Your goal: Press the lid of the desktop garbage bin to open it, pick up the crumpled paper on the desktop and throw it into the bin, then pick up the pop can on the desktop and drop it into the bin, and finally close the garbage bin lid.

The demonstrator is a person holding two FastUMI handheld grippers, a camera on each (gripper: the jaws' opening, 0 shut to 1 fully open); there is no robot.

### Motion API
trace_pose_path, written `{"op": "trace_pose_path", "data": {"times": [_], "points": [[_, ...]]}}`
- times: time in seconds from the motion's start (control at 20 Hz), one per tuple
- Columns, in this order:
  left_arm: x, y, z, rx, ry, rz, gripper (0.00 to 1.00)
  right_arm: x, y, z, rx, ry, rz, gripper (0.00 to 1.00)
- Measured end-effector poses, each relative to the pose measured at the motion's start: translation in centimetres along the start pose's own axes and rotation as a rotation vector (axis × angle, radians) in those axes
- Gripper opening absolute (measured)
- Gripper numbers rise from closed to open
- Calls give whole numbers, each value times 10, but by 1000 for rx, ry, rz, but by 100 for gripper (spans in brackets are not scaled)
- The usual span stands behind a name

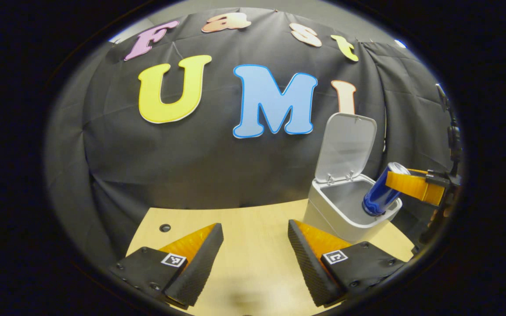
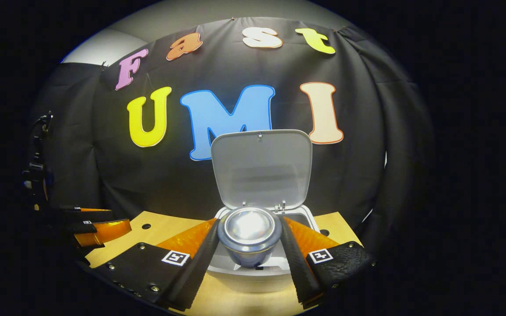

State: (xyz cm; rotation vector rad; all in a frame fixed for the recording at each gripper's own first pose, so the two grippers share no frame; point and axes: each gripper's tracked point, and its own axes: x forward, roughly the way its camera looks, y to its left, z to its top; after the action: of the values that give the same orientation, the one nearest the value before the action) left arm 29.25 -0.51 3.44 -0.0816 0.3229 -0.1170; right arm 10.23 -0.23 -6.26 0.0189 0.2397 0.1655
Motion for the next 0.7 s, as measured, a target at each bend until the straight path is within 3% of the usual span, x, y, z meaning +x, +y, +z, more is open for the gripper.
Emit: {"op": "trace_pose_path", "data": {"times": [0.35,0.45,0.7], "points": [[2,2,-1,-5,5,-1,97,4,0,-6,9,20,5,85],[2,2,-1,-5,5,-1,97,5,0,-8,8,25,1,97],[2,5,-2,-8,7,0,97,5,2,-10,4,29,3,97]]}}
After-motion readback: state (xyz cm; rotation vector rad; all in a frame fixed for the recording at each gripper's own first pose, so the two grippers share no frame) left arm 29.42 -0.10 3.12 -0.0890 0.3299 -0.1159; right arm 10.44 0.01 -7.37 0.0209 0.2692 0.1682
